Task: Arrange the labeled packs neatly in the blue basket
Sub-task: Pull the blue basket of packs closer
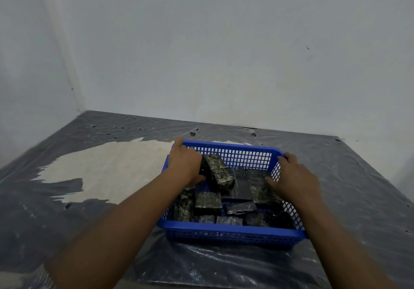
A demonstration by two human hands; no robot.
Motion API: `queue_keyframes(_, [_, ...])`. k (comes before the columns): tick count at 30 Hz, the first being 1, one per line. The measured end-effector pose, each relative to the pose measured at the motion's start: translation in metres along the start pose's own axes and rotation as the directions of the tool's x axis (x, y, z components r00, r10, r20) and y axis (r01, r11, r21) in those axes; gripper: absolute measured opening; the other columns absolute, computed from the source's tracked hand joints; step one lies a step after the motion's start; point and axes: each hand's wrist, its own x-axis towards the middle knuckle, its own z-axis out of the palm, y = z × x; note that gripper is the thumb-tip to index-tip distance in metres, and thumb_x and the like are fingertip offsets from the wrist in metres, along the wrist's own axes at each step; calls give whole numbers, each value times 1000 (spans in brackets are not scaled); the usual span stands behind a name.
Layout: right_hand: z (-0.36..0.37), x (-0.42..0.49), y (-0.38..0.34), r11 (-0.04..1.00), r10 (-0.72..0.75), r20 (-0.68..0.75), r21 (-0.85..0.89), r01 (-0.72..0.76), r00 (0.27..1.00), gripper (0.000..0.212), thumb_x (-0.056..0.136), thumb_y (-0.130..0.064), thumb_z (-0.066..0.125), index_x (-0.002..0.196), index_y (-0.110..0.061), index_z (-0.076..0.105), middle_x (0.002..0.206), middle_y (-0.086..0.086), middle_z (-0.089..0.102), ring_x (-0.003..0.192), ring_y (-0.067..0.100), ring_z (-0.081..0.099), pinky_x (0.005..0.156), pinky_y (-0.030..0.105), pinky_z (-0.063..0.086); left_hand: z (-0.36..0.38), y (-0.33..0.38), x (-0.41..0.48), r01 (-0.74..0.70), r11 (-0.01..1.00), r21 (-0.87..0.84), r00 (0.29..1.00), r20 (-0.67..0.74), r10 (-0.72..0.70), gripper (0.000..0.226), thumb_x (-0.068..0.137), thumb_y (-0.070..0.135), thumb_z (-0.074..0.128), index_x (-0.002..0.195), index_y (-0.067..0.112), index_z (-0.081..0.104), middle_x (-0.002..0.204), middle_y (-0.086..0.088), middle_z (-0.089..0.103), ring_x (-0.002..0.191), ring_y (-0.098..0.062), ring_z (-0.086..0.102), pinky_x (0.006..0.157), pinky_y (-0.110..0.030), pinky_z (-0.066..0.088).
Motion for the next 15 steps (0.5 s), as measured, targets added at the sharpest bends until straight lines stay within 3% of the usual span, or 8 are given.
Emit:
queue_keyframes(3, [0, 1, 0, 1000, 7, 10, -1, -7, 1000, 82, 85, -60, 64, 152, -20, 37, 159, 2, 31, 123, 27, 57, 88, 43, 57, 3, 7, 4, 36, 998, 59, 998, 44, -38, 41, 84, 66, 52, 79, 25, 56, 76, 5, 57, 80, -18, 57, 114, -47, 17])
queue_keyframes(6, [0, 1, 1, 1000, 5, 11, 0, -5, 1000, 84, 85, -60, 63, 153, -20, 36, 160, 2, 30, 124, 26, 56, 89, 43, 57, 4, 10, 6, 79, 997, 23, 996, 33, -80, 33, 83, 59, 57, 90, 27, 64, 83, 6, 65, 85, -17, 61, 114, -45, 17])
queue_keyframes(15, [4, 5, 3, 1000, 3, 20, 11, -3, 1000, 82, 85, -61, 63, 152, -22, 37, 161, 2, 29, 123, 26, 57, 89, 42, 56, -3, -4, 10, 178, 953, -246, 984, 38, -174, 37, 79, 58, 61, 87, 22, 54, 72, 7, 55, 80, -18, 59, 108, -47, 22])
